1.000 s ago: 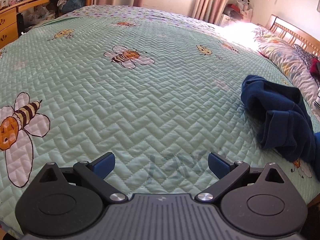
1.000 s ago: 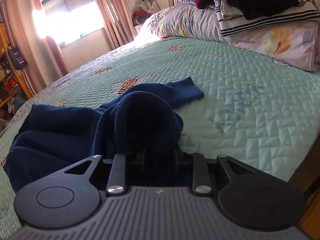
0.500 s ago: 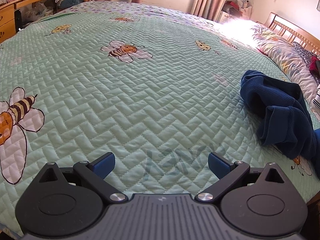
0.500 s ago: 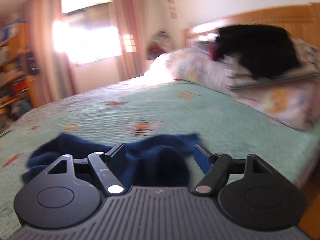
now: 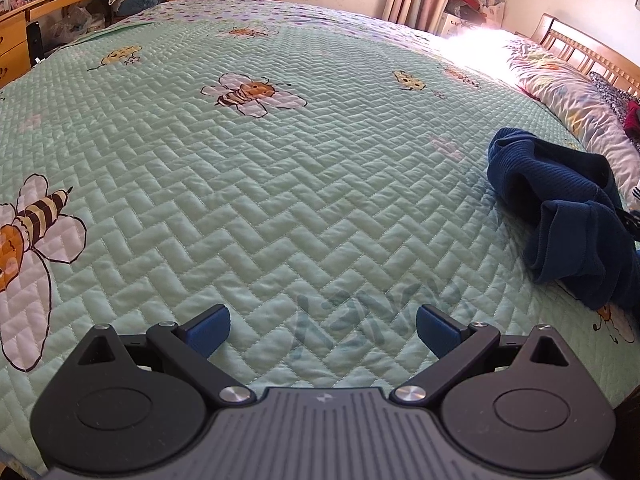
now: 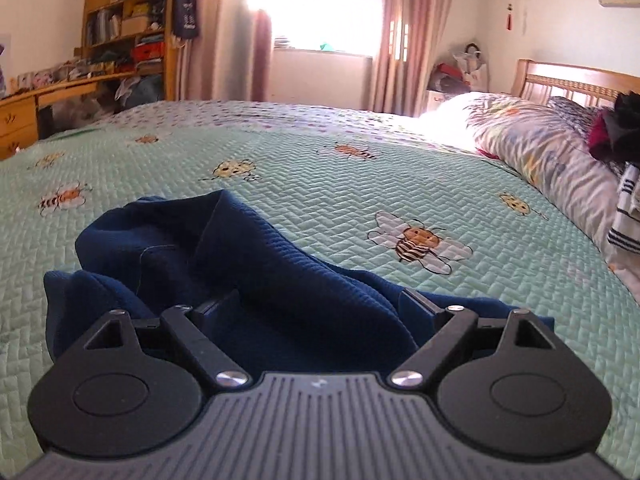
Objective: Fold clothes
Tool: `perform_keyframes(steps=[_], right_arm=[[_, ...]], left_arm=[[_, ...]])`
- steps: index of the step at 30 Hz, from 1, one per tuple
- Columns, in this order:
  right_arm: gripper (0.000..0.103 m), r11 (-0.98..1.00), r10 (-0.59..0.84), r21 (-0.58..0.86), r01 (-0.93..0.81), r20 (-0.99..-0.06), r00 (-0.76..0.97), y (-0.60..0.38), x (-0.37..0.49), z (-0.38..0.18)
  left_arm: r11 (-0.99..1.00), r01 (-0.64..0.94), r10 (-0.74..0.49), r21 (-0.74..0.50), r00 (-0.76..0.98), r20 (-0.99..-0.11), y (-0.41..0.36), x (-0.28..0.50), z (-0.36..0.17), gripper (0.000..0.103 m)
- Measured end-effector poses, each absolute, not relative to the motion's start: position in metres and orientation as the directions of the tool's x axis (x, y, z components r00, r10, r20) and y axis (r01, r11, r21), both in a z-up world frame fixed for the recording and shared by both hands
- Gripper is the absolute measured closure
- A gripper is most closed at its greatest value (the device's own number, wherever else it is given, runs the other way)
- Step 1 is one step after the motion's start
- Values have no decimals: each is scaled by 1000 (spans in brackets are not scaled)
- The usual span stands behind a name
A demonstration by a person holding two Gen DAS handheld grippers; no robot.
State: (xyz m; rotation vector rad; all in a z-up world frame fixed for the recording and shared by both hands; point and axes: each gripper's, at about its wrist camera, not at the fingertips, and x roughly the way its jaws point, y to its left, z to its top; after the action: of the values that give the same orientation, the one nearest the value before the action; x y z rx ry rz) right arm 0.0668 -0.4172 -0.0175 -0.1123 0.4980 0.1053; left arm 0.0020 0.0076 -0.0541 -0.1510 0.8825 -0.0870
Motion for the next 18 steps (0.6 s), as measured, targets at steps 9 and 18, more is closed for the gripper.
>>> perform_keyframes(steps=[9,18], right_arm=[[92,989,113,-38,-140,-403,908,-402,39,-15],[94,984,-38,150,94,-343,938,-448,-31,-25]], left_arm=[[991,41,-126,-128,620,-775,-10,6,-56,3],[991,84,-134,-104,616,-776,-30,7,-49,3]])
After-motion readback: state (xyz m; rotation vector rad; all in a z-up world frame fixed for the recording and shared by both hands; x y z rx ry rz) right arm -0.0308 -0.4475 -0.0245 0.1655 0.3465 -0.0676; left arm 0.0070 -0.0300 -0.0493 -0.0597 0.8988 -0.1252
